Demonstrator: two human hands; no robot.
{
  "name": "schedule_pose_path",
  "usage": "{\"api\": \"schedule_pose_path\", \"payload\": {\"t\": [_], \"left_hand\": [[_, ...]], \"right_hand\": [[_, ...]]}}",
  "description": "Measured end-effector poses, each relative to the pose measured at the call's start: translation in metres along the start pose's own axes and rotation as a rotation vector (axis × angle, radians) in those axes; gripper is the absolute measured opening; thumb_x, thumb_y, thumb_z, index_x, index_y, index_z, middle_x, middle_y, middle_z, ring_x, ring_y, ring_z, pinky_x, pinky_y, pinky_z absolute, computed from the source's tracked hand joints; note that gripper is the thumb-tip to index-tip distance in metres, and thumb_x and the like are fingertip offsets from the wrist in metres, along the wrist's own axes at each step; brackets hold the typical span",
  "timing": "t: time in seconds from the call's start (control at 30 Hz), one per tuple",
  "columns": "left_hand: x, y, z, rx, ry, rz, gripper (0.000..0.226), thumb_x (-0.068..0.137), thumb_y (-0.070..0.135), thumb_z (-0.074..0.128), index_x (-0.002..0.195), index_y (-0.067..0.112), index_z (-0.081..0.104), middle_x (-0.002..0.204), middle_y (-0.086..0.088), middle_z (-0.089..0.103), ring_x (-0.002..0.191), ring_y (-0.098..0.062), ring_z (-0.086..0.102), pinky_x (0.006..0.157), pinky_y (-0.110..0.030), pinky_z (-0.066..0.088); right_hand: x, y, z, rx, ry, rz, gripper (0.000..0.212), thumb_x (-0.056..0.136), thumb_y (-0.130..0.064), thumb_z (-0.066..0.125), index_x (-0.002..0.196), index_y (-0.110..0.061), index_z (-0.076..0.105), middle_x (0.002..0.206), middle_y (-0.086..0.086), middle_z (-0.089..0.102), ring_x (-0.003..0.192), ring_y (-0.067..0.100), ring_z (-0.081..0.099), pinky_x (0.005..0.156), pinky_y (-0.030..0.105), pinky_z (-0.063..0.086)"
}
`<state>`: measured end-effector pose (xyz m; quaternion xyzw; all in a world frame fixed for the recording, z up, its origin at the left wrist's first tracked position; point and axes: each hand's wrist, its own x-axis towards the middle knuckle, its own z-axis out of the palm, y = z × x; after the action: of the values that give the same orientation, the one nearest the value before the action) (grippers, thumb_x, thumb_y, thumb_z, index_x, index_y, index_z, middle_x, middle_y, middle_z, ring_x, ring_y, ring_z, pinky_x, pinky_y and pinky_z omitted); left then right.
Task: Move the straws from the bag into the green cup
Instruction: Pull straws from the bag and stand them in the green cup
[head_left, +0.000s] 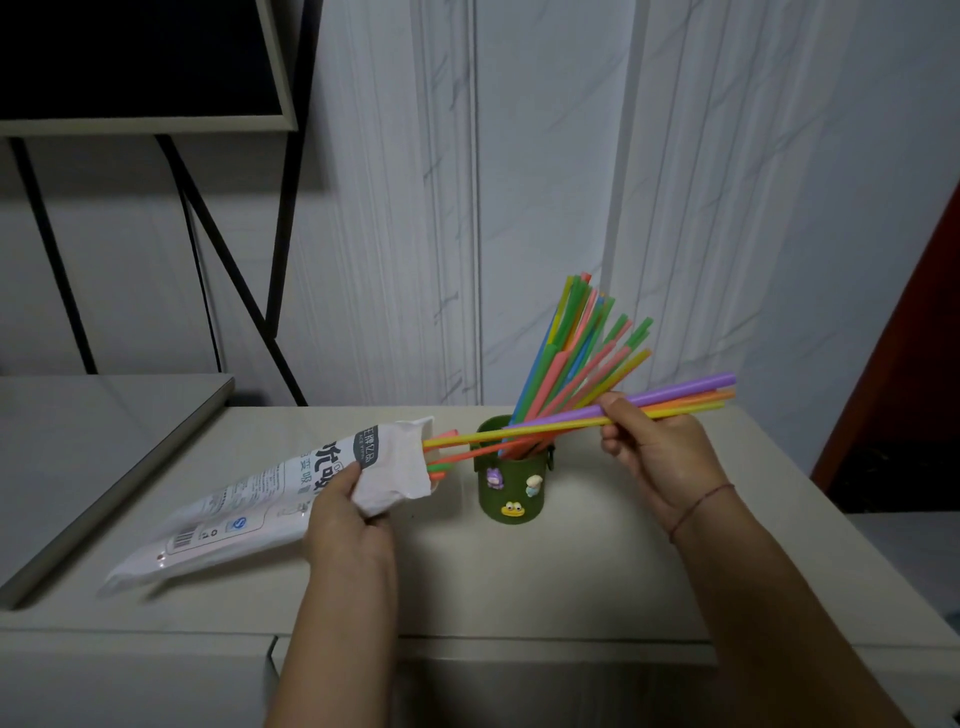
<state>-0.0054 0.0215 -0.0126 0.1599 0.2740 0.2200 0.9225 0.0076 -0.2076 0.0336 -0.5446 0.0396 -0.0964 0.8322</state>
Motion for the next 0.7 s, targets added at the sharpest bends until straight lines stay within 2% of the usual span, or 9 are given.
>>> {"api": "schedule_pose_path", "payload": {"t": [0.07, 0.1, 0.17, 0.2, 0.23, 0.3, 0.4, 0.5, 0.7], "left_hand": [[-0.001, 0.000, 0.000, 0.004, -0.007, -0.011, 0.021, 0.087, -0.008, 0.052, 0.091, 0.013, 0.054, 0.120, -0.008, 0.061, 0.078, -0.016, 0.062, 0.057, -0.031, 0.058], [-0.001, -0.001, 0.000, 0.001, -0.010, -0.012, 0.022, 0.087, -0.009, 0.053, 0.091, 0.013, 0.053, 0.122, -0.007, 0.061, 0.081, -0.017, 0.063, 0.068, -0.034, 0.059], [-0.001, -0.001, 0.000, -0.004, -0.002, -0.010, 0.026, 0.087, -0.009, 0.053, 0.101, 0.012, 0.054, 0.129, -0.008, 0.061, 0.090, -0.020, 0.064, 0.090, -0.045, 0.054], [-0.001, -0.002, 0.000, -0.002, 0.005, -0.008, 0.027, 0.087, -0.009, 0.053, 0.104, 0.013, 0.053, 0.131, -0.009, 0.060, 0.090, -0.020, 0.064, 0.092, -0.045, 0.053], [-0.002, -0.002, 0.001, 0.004, 0.010, -0.006, 0.027, 0.087, -0.009, 0.053, 0.102, 0.013, 0.053, 0.132, -0.010, 0.060, 0.086, -0.018, 0.063, 0.087, -0.041, 0.055], [-0.003, -0.003, 0.001, 0.021, 0.010, -0.004, 0.024, 0.087, -0.009, 0.053, 0.098, 0.013, 0.055, 0.132, -0.010, 0.060, 0.078, -0.015, 0.061, 0.063, -0.031, 0.060], [-0.005, -0.007, 0.002, 0.021, 0.024, -0.003, 0.038, 0.086, -0.009, 0.054, 0.119, 0.009, 0.055, 0.131, -0.010, 0.060, 0.075, -0.014, 0.061, 0.042, -0.024, 0.054], [-0.005, -0.012, 0.002, 0.029, 0.042, 0.002, 0.049, 0.083, -0.009, 0.056, 0.129, 0.007, 0.054, 0.129, -0.009, 0.062, 0.075, -0.014, 0.062, 0.040, -0.022, 0.052], [-0.009, -0.018, 0.003, 0.088, 0.008, -0.025, 0.036, 0.082, -0.008, 0.057, 0.113, 0.012, 0.058, 0.128, -0.008, 0.063, 0.079, -0.015, 0.064, 0.049, -0.026, 0.057]], "right_hand": [[0.002, -0.004, -0.006, -0.033, 0.007, -0.026, 0.009, 0.085, -0.004, 0.062, 0.076, -0.003, 0.064, 0.042, -0.006, 0.055, 0.039, 0.003, 0.049, 0.044, 0.014, 0.047], [0.003, -0.006, -0.008, -0.051, 0.010, -0.037, 0.008, 0.085, -0.005, 0.063, 0.076, -0.004, 0.065, 0.042, -0.006, 0.055, 0.039, 0.003, 0.050, 0.045, 0.014, 0.047], [0.004, -0.009, -0.013, -0.080, 0.021, -0.055, 0.009, 0.084, -0.008, 0.065, 0.075, -0.005, 0.065, 0.042, -0.004, 0.055, 0.040, 0.004, 0.050, 0.046, 0.014, 0.049], [0.005, -0.010, -0.015, -0.085, 0.025, -0.058, 0.010, 0.084, -0.008, 0.065, 0.074, -0.005, 0.065, 0.041, -0.004, 0.055, 0.040, 0.004, 0.051, 0.047, 0.014, 0.049], [0.005, -0.010, -0.016, -0.086, 0.023, -0.058, 0.009, 0.084, -0.009, 0.065, 0.075, -0.005, 0.065, 0.042, -0.004, 0.055, 0.040, 0.004, 0.051, 0.047, 0.014, 0.049], [0.004, -0.010, -0.015, -0.085, 0.004, -0.053, 0.007, 0.084, -0.008, 0.064, 0.081, -0.002, 0.066, 0.043, -0.004, 0.055, 0.040, 0.004, 0.051, 0.047, 0.014, 0.049], [0.002, -0.007, -0.009, -0.083, -0.033, -0.037, 0.007, 0.085, -0.007, 0.063, 0.084, 0.000, 0.067, 0.047, -0.002, 0.055, 0.042, 0.004, 0.051, 0.048, 0.014, 0.049], [-0.001, -0.004, -0.003, -0.057, -0.075, -0.014, 0.007, 0.085, -0.006, 0.062, 0.082, -0.001, 0.066, 0.049, -0.001, 0.056, 0.044, 0.006, 0.052, 0.047, 0.016, 0.049], [-0.005, 0.000, 0.005, -0.004, -0.111, -0.005, 0.010, 0.086, -0.006, 0.060, 0.078, -0.002, 0.064, 0.048, -0.001, 0.056, 0.044, 0.006, 0.052, 0.047, 0.016, 0.049]]}}
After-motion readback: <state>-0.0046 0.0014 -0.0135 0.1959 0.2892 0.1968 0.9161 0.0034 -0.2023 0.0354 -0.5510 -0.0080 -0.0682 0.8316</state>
